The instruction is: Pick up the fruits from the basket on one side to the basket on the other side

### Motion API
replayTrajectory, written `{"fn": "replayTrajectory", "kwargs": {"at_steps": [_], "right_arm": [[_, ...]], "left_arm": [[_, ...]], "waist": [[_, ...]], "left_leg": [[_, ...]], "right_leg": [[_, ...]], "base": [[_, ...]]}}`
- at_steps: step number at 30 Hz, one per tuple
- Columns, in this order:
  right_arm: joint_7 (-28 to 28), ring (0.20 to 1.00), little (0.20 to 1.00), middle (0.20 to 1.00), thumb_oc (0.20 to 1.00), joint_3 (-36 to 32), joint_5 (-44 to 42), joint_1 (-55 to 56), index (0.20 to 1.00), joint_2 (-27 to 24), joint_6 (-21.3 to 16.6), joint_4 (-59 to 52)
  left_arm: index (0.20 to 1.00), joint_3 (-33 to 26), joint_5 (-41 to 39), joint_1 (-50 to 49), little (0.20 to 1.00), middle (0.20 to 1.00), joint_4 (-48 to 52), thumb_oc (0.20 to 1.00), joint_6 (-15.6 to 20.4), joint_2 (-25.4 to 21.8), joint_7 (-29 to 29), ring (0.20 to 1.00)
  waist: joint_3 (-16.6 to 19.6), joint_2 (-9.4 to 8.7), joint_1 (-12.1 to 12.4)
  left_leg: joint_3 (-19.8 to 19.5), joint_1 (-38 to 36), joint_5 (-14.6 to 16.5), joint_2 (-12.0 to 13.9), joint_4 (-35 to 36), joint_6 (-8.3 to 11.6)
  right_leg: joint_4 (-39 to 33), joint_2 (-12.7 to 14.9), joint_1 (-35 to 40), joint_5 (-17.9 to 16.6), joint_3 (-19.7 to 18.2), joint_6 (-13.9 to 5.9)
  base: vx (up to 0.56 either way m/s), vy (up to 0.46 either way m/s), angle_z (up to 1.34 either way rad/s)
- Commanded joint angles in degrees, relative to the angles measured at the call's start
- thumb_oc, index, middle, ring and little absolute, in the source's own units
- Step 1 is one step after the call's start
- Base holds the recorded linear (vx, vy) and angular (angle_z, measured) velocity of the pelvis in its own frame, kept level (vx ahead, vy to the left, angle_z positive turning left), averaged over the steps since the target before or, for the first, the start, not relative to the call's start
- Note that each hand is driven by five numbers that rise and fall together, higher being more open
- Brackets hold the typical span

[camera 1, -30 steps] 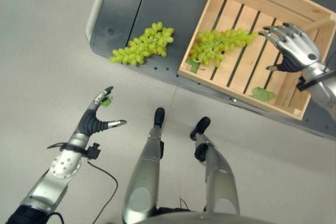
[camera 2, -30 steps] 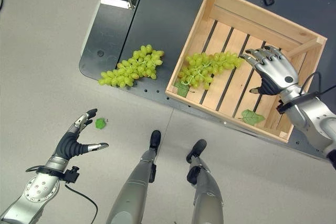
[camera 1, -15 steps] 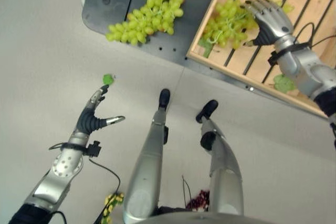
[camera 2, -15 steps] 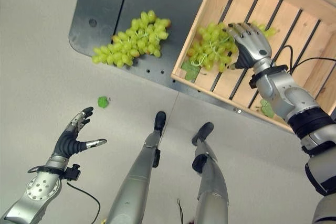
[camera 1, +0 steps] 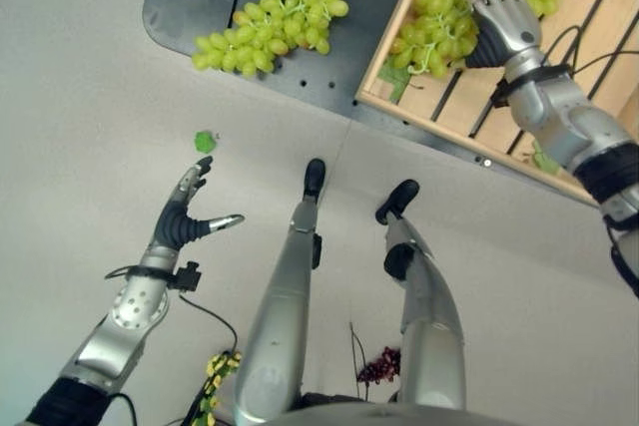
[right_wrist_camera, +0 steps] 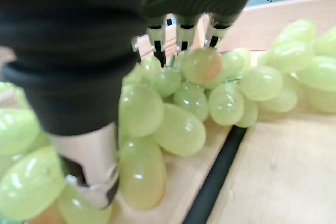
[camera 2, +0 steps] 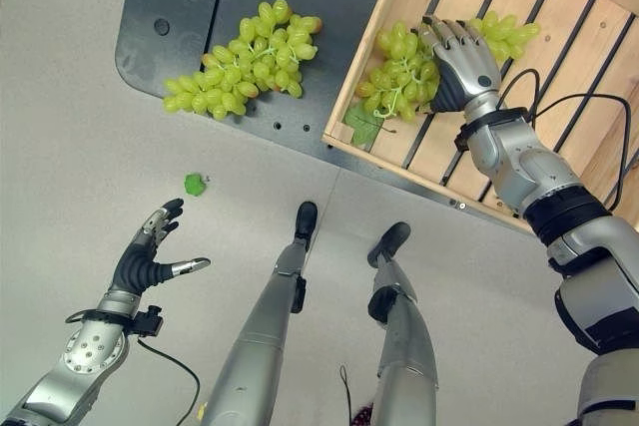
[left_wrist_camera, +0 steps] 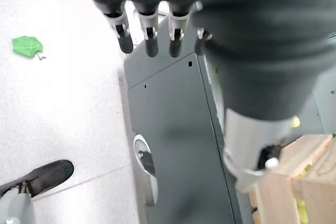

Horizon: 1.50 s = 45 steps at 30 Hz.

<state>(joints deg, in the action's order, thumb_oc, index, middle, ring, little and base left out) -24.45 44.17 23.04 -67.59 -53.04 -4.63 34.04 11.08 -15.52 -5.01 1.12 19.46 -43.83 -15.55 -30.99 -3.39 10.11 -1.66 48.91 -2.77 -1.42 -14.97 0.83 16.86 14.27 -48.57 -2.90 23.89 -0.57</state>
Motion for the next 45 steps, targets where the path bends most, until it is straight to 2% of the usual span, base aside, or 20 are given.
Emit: {"fn": "replayTrajectory", "kwargs": {"at_steps": [1,11,12,13,21,37,45], "right_arm": [[0.67,1.000,1.000,1.000,1.000,7.79,1.11,-1.66,1.000,-2.06,-0.91,-0.75],[3.36,1.000,1.000,1.000,1.000,16.32,5.63,-7.43,1.000,-2.78,-0.54,4.78],[3.89,0.363,0.363,0.363,0.363,16.73,5.17,-8.09,0.363,-2.31,-0.36,6.77],[4.23,0.200,0.200,0.200,0.200,17.12,4.99,-8.48,0.200,-1.92,-0.31,7.64],[4.54,0.200,0.200,0.200,0.200,16.24,3.39,-8.92,0.200,0.48,-0.28,9.55],[4.38,0.200,0.200,0.200,0.200,15.30,3.66,-7.55,0.200,2.06,-0.37,8.36],[2.90,0.200,0.200,0.200,0.200,10.59,-0.32,-4.94,0.200,1.12,-0.95,3.09]], "left_arm": [[1.000,-0.15,-0.43,-1.79,1.000,1.000,4.38,1.000,2.29,1.32,-1.14,1.000],[1.000,-0.22,0.83,-2.14,1.000,1.000,4.20,1.000,2.44,1.01,-1.51,1.000],[1.000,-0.06,0.97,-1.87,1.000,1.000,4.02,1.000,2.50,1.16,-1.64,1.000],[1.000,0.07,1.06,-1.84,1.000,1.000,3.92,1.000,2.48,1.29,-1.64,1.000],[1.000,-0.57,1.14,-2.13,1.000,1.000,3.86,1.000,2.44,1.94,-1.87,1.000],[1.000,-1.02,0.77,-2.51,1.000,1.000,4.10,1.000,2.19,2.29,-2.03,1.000],[1.000,-1.32,0.20,-2.51,1.000,1.000,4.12,1.000,1.75,3.03,-1.84,1.000]], "waist": [[1.19,2.09,-1.22],[1.19,1.49,-1.44],[1.19,1.40,-1.43],[1.19,1.38,-1.45],[1.19,1.15,-1.61],[1.19,0.45,-1.74],[1.19,0.26,-2.09]], "left_leg": [[-1.32,-1.33,0.78,-1.45,2.72,-0.86],[-1.51,-0.03,0.99,-1.32,2.54,-0.70],[-1.45,0.05,1.01,-1.30,2.49,-0.66],[-1.44,0.05,1.01,-1.28,2.53,-0.64],[-1.45,0.53,1.07,-1.20,2.46,-0.64],[-1.39,1.00,1.35,-1.13,2.26,-0.73],[-1.32,0.81,1.27,-1.10,1.84,-0.74]], "right_leg": [[1.27,4.80,-2.65,-4.21,-2.81,-8.94],[1.19,4.64,-4.02,-4.19,-3.12,-8.84],[1.04,4.65,-3.95,-4.28,-3.14,-8.84],[1.00,4.59,-4.00,-4.31,-3.18,-8.84],[0.62,4.23,-4.18,-4.21,-3.30,-8.68],[-0.10,3.86,-4.21,-4.49,-3.58,-8.68],[0.47,4.14,-4.12,-4.39,-3.45,-8.68]], "base": [[0.00,0.000,0.00],[0.00,0.000,0.00],[0.00,0.000,0.00],[0.00,0.000,0.00],[0.00,0.000,0.00],[0.00,0.000,0.00],[0.00,0.000,0.00]]}}
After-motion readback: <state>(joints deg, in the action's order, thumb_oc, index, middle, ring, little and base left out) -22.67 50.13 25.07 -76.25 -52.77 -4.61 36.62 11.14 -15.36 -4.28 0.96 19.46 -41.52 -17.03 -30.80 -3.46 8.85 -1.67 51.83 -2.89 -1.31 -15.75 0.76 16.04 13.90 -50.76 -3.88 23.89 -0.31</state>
